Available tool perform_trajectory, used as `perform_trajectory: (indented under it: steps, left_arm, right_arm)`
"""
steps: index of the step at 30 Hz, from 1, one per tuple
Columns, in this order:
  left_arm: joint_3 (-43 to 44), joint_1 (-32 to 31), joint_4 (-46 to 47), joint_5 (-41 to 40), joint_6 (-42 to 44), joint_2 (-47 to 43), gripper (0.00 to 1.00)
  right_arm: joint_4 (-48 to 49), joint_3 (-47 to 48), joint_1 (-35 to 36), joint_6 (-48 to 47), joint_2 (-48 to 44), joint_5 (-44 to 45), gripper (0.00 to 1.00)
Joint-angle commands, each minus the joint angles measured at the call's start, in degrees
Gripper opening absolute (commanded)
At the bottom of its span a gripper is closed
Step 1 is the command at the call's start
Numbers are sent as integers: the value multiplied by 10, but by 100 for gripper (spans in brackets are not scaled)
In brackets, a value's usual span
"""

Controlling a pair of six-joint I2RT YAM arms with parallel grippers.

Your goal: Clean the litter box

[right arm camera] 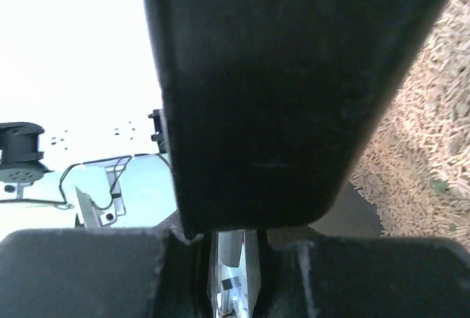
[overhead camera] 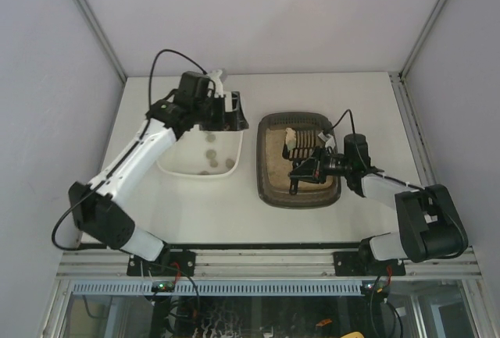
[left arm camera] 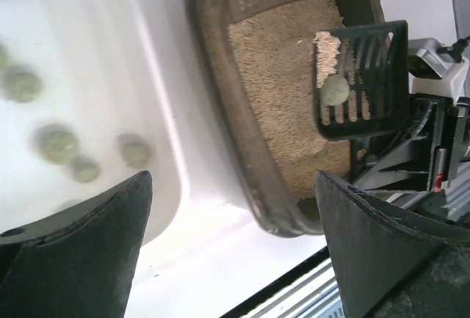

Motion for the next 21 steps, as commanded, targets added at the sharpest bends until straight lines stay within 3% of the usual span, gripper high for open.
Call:
perform_trajectory:
  steps: [1,7,13,18,21]
  left_arm:
    - [-50,61,-41,22,110,-97,96]
    - [-119,165,-36,58,148,-203,96]
    - [-172,183,-79,1,201,-257,96]
    - [-220,198,-99,-47,236,-310,95]
    - [-251,199,-85,-67,248,-349,95]
  right_arm:
    - [366,-88,-6,107,-22,0,0]
    - [748,-154,-13,294,84,-22,0]
    - [756,-181,-1,266,55,3,0]
    - [752,-160,39,328,46,37,0]
    - [739,-196,10,350,43,83,0]
